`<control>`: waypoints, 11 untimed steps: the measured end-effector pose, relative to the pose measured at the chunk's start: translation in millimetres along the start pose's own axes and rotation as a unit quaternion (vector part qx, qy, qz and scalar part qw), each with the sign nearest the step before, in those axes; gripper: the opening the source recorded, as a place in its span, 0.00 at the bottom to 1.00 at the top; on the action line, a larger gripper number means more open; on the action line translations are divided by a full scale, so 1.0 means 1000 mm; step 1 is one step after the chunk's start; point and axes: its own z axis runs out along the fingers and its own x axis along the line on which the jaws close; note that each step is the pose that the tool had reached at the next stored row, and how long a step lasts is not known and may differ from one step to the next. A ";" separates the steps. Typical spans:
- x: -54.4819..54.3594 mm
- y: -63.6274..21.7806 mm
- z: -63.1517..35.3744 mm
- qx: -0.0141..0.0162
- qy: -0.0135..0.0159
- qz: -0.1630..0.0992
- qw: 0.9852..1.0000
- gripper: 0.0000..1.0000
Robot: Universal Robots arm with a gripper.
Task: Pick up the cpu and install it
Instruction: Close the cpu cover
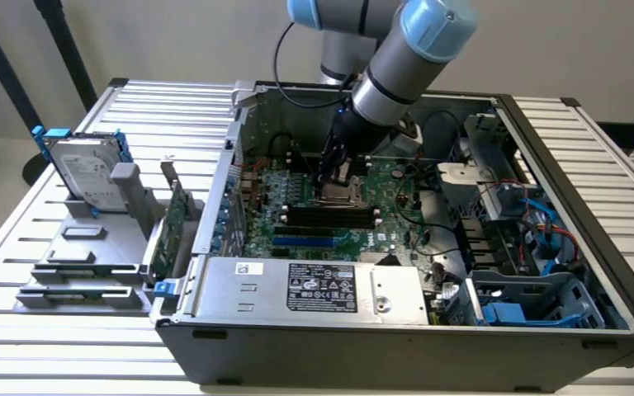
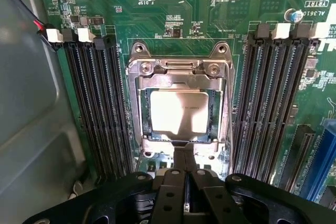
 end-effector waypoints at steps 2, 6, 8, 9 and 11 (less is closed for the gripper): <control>0.000 0.0002 0.0016 -0.001 0.003 -0.001 1.000 0.11; -0.001 0.0000 0.0059 -0.004 0.007 -0.003 1.000 0.11; -0.001 -0.0001 0.0073 -0.005 0.009 -0.004 1.000 0.11; -0.001 -0.0001 0.0074 -0.005 0.010 -0.005 1.000 0.11; -0.001 -0.0001 0.0075 -0.005 0.011 -0.005 1.000 0.11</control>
